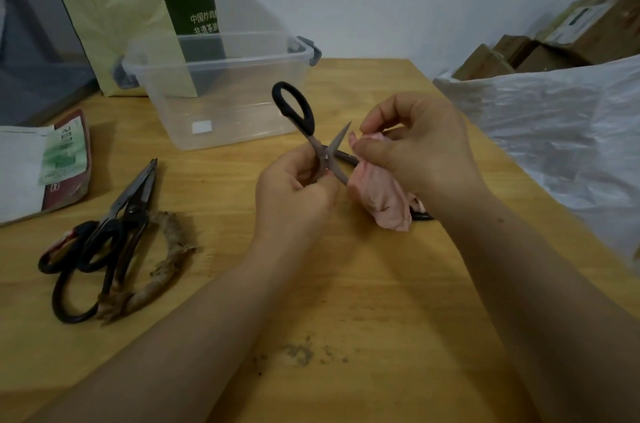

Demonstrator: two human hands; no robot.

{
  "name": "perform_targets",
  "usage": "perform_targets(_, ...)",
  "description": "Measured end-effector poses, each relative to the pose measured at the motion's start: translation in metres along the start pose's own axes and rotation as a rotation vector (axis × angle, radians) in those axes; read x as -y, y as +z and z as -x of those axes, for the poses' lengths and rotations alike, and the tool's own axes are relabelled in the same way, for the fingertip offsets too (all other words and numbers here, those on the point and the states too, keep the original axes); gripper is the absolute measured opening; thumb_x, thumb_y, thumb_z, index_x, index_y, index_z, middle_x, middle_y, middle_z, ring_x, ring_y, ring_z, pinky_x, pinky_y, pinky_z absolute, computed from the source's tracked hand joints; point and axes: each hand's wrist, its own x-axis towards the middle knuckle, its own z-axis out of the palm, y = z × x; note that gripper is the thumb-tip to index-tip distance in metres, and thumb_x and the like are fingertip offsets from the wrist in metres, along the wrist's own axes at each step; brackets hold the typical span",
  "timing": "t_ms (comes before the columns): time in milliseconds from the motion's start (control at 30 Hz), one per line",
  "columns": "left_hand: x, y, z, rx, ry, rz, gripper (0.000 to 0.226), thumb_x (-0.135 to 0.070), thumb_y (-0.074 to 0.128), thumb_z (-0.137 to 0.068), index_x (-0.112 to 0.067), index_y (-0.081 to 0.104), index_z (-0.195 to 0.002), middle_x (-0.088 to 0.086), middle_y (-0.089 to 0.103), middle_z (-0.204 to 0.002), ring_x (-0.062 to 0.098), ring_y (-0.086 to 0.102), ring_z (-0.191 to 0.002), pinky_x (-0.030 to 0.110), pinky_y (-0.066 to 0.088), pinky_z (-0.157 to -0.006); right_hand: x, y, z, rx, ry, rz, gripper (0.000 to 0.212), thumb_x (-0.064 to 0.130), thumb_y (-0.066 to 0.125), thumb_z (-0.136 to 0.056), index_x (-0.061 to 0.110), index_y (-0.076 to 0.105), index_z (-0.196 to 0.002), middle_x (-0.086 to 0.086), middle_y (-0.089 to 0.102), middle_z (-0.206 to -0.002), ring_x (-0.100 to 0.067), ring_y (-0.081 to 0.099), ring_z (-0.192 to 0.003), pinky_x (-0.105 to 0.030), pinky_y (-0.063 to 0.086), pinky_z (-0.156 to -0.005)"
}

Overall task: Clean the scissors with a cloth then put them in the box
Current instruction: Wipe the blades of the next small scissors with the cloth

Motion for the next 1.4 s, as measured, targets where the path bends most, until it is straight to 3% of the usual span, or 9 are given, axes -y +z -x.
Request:
perform_targets(133, 0.001, -0.001, 0.001, 0.016, 0.008, 0.056, 0.036, 0.015, 0.052, -0.083, -0.013, 0.067, -0.099, -0.008, 0.067, -0.075, -0.005, 0.058, -0.056, 0.011, 0.047, -0.055, -0.003, 0.002, 0.0, -0.004, -0.014, -0.069, 0.022, 0.017, 0.081, -0.073, 0.028, 0.063, -0.08, 0.007, 0.068, -0.09, -0.011, 0.069, -0.081, -0.031, 0.058, -0.073)
perform_targets(300, 0.0, -0.004, 0.0, 0.014, -0.001, 0.061, 0.038, 0.015, 0.058, -0.08, -0.02, 0.069, -0.086, -0.011, 0.069, -0.064, -0.001, 0.057, -0.054, 0.013, 0.048, -0.054, -0.003, 0.011, 0.004, 0.138, -0.113, -0.1, 0.014, 0.013, 0.079, -0.075, 0.024, 0.071, -0.078, 0.009, 0.071, -0.079, -0.001, 0.067, -0.079, -0.018, 0.055, -0.074)
perform_targets(533, 0.002, -0.005, 0.0, -0.021, -0.116, 0.059, 0.03, 0.011, 0.065, -0.078, -0.017, 0.071, -0.088, -0.002, 0.073, -0.078, 0.001, 0.063, -0.063, 0.015, 0.05, -0.054, -0.016, 0.008, -0.003, 0.031, -0.082, -0.017, 0.017, 0.011, 0.077, -0.076, 0.027, 0.071, -0.075, 0.013, 0.069, -0.075, 0.001, 0.065, -0.077, -0.017, 0.052, -0.072)
perform_targets(633, 0.002, -0.007, 0.0, -0.015, -0.134, 0.05, 0.027, 0.005, 0.065, -0.081, -0.019, 0.071, -0.092, -0.004, 0.074, -0.08, 0.003, 0.067, -0.071, 0.016, 0.053, -0.057, -0.009, 0.011, 0.003, 0.116, -0.106, -0.133, 0.015, 0.012, 0.079, -0.075, 0.025, 0.072, -0.076, 0.011, 0.071, -0.077, 0.001, 0.066, -0.079, -0.015, 0.052, -0.073)
perform_targets(767, 0.0, -0.006, 0.001, -0.017, -0.105, 0.003, 0.025, 0.007, 0.064, -0.081, -0.017, 0.071, -0.087, -0.005, 0.071, -0.067, -0.001, 0.061, -0.055, 0.014, 0.049, -0.05, -0.006, 0.02, 0.009, 0.22, -0.113, -0.064, 0.012, 0.01, 0.078, -0.075, 0.02, 0.072, -0.074, 0.006, 0.07, -0.077, -0.004, 0.065, -0.077, -0.015, 0.052, -0.067)
perform_targets(1000, 0.003, -0.002, -0.002, -0.023, -0.151, -0.003, 0.026, 0.009, 0.065, -0.079, -0.015, 0.069, -0.09, 0.003, 0.071, -0.083, 0.008, 0.063, -0.068, 0.015, 0.049, -0.051, -0.01, 0.014, 0.002, 0.025, -0.081, 0.093, 0.02, 0.008, 0.072, -0.077, 0.026, 0.066, -0.072, 0.012, 0.065, -0.076, -0.001, 0.061, -0.074, -0.017, 0.05, -0.068)
perform_targets(1133, 0.002, -0.004, -0.001, -0.001, -0.136, -0.012, 0.026, 0.008, 0.065, -0.079, -0.018, 0.07, -0.083, -0.004, 0.072, -0.071, 0.004, 0.065, -0.064, 0.015, 0.05, -0.052, -0.004, 0.016, 0.007, 0.229, -0.077, -0.018, 0.016, 0.005, 0.075, -0.077, 0.02, 0.069, -0.072, 0.01, 0.067, -0.076, 0.002, 0.061, -0.072, -0.007, 0.047, -0.06)
perform_targets(1267, 0.003, -0.005, -0.002, -0.02, -0.154, -0.025, 0.027, 0.009, 0.067, -0.077, -0.018, 0.069, -0.082, 0.001, 0.07, -0.076, 0.008, 0.06, -0.066, 0.016, 0.048, -0.056, -0.013, 0.012, -0.002, 0.042, -0.089, 0.17, 0.024, 0.003, 0.067, -0.079, 0.026, 0.064, -0.071, 0.014, 0.064, -0.076, -0.002, 0.061, -0.077, -0.019, 0.053, -0.073)
perform_targets(1400, 0.0, -0.009, -0.004, 0.018, -0.111, -0.056, 0.028, 0.008, 0.068, -0.077, -0.02, 0.067, -0.077, -0.011, 0.069, -0.064, -0.002, 0.062, -0.061, 0.01, 0.047, -0.057, -0.018, 0.001, -0.006, 0.04, 0.013, -0.091, 0.018, 0.01, 0.08, -0.073, 0.024, 0.068, -0.078, 0.008, 0.07, -0.08, -0.006, 0.068, -0.079, -0.026, 0.058, -0.076)
